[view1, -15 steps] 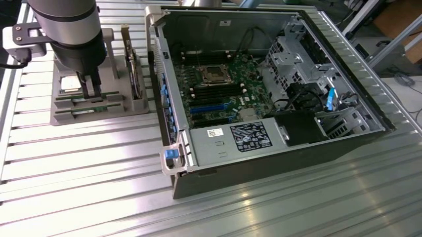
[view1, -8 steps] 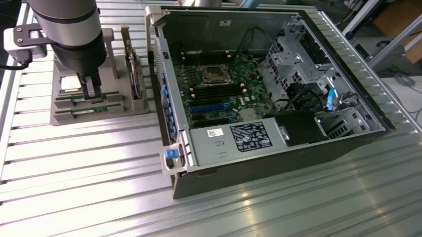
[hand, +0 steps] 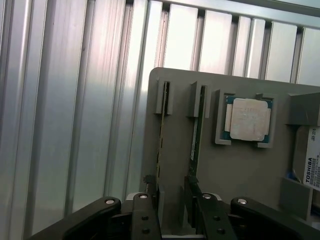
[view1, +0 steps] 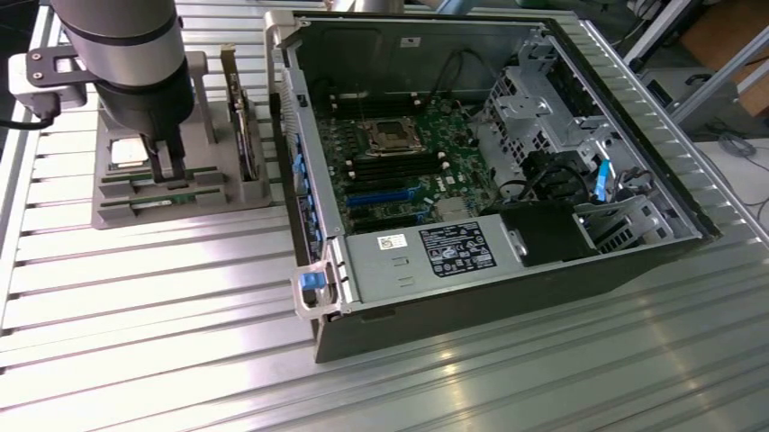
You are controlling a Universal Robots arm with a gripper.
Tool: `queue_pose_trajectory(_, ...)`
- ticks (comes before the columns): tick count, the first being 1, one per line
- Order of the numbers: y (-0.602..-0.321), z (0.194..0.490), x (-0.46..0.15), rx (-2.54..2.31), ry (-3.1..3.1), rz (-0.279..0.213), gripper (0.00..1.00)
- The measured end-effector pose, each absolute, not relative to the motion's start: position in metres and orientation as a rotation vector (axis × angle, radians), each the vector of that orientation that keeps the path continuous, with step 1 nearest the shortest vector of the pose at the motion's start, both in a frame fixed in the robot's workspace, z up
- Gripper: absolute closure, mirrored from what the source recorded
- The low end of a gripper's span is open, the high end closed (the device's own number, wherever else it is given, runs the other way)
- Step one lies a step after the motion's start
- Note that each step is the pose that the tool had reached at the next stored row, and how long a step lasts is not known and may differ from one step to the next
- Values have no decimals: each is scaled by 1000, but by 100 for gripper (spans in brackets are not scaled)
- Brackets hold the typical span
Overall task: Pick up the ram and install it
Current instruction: 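Pick up the ram and move it above insertion slot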
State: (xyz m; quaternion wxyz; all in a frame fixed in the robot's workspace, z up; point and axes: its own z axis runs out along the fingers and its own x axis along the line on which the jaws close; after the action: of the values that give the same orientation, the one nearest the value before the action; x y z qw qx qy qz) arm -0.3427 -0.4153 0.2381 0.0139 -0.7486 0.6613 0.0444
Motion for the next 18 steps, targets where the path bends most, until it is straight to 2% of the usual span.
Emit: queue_pose_trajectory(18,-416,229,-350,-2327,2055,147,64)
